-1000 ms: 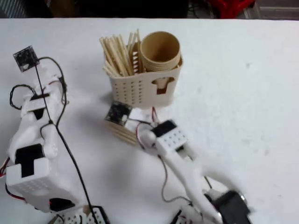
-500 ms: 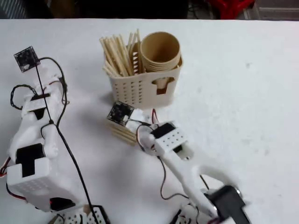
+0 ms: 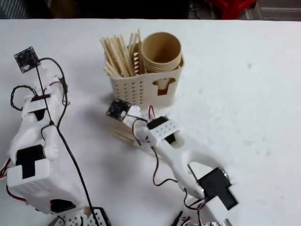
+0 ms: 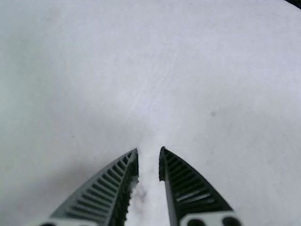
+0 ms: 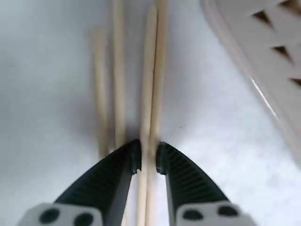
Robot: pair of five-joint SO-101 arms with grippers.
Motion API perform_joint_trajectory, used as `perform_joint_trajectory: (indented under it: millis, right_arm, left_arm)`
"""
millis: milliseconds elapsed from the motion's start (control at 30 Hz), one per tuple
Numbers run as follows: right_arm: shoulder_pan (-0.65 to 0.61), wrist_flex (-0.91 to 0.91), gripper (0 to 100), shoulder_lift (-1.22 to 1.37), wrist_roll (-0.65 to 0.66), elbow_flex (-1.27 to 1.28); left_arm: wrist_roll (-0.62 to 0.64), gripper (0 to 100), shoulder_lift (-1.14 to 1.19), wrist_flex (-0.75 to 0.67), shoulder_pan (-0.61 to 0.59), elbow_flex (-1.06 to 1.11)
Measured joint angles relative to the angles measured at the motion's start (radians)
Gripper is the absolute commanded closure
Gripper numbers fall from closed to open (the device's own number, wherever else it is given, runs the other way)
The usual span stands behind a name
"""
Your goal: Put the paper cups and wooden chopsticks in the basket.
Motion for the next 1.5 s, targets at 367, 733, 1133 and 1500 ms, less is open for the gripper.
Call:
perform_joint_trajectory:
  millis: [367,733,1133,1500]
  right_arm:
    - [-0.003,0.029,98.0,-0.436,-0.04,0.195]
    - [-0.002,-0.028,82.4,-0.428,-0.052,0.235]
    - [0.041,-0.086,85.1,-0.049,-0.012,0.1]
    - [-0.002,-0.051,97.5,-0.032,0.018,0.08]
  left_arm:
    - [0.0,91,0.0,0.0,0.0,0.0]
    - [0.0,91,0.0,0.0,0.0,0.0]
    - [0.0,91,0.0,0.0,0.0,0.0]
    - [0.0,91,0.0,0.0,0.0,0.0]
